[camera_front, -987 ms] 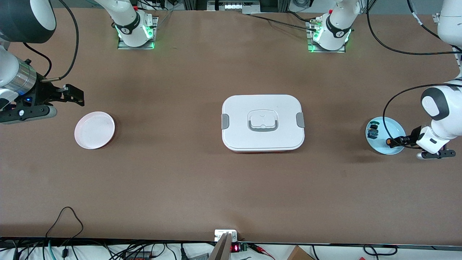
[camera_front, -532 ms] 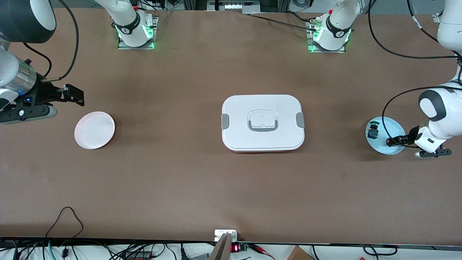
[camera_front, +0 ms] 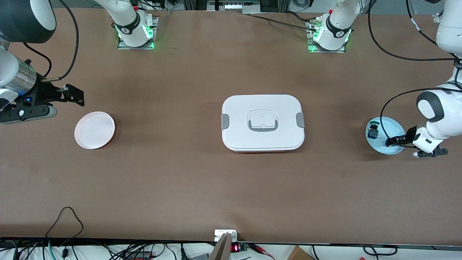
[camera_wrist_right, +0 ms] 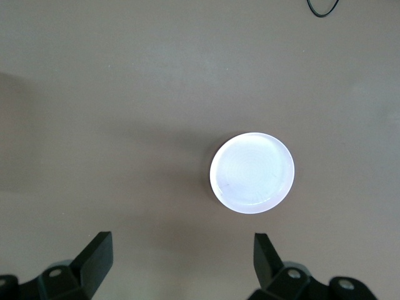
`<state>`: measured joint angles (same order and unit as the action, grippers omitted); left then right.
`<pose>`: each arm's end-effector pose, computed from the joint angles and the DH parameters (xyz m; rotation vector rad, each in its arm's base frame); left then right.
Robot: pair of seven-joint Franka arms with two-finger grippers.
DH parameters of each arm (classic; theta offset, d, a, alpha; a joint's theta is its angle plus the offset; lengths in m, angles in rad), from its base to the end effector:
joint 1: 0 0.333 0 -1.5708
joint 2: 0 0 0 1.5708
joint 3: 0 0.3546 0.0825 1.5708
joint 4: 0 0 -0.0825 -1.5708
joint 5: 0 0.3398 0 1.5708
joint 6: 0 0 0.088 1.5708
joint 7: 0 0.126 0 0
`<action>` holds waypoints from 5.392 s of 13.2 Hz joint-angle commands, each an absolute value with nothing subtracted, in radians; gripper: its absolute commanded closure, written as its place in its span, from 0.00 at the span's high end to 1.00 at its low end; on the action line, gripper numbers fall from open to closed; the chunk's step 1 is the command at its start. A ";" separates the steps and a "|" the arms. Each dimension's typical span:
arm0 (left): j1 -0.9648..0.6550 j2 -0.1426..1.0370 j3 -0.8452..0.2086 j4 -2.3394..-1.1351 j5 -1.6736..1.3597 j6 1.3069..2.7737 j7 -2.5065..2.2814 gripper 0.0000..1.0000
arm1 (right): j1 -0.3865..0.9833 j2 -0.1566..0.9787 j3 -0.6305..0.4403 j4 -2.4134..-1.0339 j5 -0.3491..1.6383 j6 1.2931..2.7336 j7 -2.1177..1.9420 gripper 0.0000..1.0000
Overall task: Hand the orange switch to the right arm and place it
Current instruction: 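Close the left gripper on the orange switch, then lift the switch with the left gripper and carry it over the box, then reach the right gripper toward the switch held by the left gripper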
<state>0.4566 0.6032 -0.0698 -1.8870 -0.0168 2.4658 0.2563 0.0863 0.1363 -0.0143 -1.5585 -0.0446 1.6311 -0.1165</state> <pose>0.5782 0.2393 0.2307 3.0774 0.2398 -0.0096 0.5560 0.0353 0.5817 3.0807 0.2977 -0.1002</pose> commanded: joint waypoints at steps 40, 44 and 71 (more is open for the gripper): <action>0.036 0.621 -0.558 -1.384 -0.877 1.869 1.245 0.00 | 0.104 0.144 -0.012 -1.531 -0.055 1.634 -0.104 1.00; -0.005 0.617 -0.560 -1.394 -0.960 1.962 1.292 0.00 | 0.135 0.204 -0.011 -1.535 -0.017 1.683 -0.141 1.00; 0.008 0.615 -0.560 -1.402 -1.088 1.994 1.427 0.00 | 0.449 0.512 -0.011 -1.795 2.097 1.746 -0.624 1.00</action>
